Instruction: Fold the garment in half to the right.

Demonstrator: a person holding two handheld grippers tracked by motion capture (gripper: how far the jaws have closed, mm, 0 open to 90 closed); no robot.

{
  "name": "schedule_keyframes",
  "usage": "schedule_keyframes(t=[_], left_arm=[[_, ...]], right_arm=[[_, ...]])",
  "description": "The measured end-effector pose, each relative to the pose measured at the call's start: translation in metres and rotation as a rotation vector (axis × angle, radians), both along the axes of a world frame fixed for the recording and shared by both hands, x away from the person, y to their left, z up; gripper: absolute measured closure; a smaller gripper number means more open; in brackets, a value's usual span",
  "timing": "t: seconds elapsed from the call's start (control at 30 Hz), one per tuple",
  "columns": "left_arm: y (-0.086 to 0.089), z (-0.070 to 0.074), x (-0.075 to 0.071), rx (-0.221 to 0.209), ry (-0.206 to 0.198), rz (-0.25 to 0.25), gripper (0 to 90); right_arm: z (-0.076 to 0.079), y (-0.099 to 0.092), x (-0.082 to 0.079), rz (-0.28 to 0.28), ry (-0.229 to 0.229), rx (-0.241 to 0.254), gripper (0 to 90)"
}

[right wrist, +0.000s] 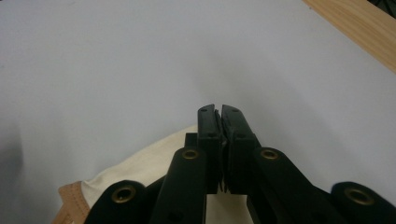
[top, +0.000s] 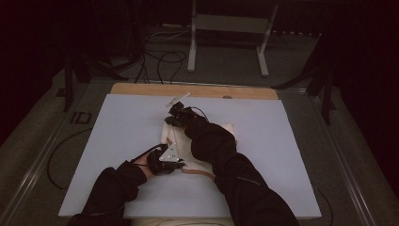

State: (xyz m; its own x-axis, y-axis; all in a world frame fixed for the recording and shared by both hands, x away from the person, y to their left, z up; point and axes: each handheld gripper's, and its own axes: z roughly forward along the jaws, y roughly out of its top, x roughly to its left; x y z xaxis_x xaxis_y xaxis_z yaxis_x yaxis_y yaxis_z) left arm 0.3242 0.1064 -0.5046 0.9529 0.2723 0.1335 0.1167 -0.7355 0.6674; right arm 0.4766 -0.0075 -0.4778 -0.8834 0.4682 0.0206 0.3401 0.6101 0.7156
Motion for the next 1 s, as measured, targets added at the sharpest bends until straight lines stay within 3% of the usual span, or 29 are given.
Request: schedule_keyframes(t=[0.73, 1.0], left_arm=[[-0.002, 0.016, 0.002, 0.019, -0.019, -0.019, 82.7], [-0.007, 0.024, 0.004, 0.051, -0.029, -0.044, 82.6]], right_arm=[[0.022, -0.021, -0.001, -0.009, -0.025, 0.021, 87.5], [0.028, -0.032, -0.001, -0.022, -0.033, 0.028, 87.5]])
